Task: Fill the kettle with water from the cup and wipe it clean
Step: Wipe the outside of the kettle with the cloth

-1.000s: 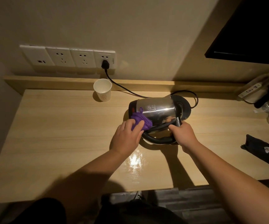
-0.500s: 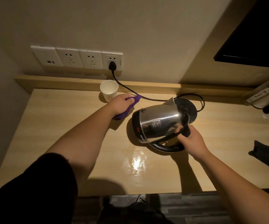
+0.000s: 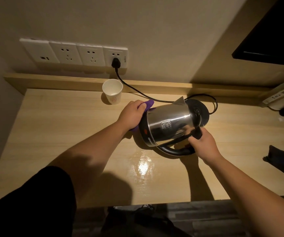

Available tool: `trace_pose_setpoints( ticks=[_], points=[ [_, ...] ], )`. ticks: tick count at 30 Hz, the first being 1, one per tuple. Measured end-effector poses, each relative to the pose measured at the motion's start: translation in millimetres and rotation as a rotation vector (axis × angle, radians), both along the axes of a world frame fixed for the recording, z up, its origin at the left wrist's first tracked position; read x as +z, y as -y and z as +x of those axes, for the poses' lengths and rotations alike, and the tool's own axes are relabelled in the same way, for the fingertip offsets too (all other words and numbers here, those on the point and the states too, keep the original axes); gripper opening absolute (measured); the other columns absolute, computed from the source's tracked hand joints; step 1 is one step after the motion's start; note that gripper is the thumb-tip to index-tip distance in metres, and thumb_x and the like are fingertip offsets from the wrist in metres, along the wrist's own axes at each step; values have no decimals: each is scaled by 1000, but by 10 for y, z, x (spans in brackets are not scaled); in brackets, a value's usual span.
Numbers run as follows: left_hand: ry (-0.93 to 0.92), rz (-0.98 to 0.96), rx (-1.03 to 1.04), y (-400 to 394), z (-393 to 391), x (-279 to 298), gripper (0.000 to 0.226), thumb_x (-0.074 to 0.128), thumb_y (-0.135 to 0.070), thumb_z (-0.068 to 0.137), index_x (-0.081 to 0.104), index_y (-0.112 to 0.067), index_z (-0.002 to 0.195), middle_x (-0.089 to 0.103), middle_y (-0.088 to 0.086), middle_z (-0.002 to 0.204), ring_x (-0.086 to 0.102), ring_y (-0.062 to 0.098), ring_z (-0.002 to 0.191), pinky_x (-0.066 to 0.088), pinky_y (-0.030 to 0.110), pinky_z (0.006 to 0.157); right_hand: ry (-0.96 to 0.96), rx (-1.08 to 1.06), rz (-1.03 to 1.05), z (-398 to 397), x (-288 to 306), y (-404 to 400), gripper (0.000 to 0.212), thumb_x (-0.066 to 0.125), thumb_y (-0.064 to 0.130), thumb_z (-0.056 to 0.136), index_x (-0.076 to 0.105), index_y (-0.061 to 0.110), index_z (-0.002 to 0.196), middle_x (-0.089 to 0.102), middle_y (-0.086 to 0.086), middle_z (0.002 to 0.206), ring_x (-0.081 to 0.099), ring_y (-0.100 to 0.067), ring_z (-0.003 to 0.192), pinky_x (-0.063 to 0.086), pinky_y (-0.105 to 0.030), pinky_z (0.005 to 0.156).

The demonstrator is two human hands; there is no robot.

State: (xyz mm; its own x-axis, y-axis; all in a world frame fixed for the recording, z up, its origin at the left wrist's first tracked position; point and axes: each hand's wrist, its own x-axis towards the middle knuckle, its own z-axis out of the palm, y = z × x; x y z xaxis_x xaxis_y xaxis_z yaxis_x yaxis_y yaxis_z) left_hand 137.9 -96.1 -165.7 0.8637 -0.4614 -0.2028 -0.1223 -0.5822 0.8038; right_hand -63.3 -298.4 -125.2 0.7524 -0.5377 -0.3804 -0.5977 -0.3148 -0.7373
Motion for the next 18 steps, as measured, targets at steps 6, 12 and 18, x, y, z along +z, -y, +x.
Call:
trace_pose_setpoints(
  ticks=[6, 12, 18],
  points=[
    [203, -68, 118, -102, -408, -102, 38, 28, -53, 96, 46, -33, 124, 43, -7, 120, 54, 7, 89, 46, 20, 72, -2, -68, 87, 90, -7, 22, 17, 62, 10, 88, 60, 19, 103, 66, -13, 99, 68, -31, 91, 58, -51, 85],
    [409, 1, 75, -218, -865, -234, 42, 28, -52, 94, 37, -32, 130, 32, -5, 123, 56, 19, 90, 56, 38, 74, -17, -124, 130, 133, 9, -16, 21, 61, 11, 89, 59, 14, 110, 64, -15, 99, 66, -34, 94, 57, -51, 88],
    [579, 30, -28, -316, -1116, -384, 41, 57, -29, 89, 42, -20, 126, 35, 5, 117, 57, 27, 82, 56, 39, 64, -29, -173, 165, 136, 57, -85, 9, 60, 11, 89, 60, 16, 98, 63, -19, 95, 64, -38, 93, 56, -54, 87]
  ],
)
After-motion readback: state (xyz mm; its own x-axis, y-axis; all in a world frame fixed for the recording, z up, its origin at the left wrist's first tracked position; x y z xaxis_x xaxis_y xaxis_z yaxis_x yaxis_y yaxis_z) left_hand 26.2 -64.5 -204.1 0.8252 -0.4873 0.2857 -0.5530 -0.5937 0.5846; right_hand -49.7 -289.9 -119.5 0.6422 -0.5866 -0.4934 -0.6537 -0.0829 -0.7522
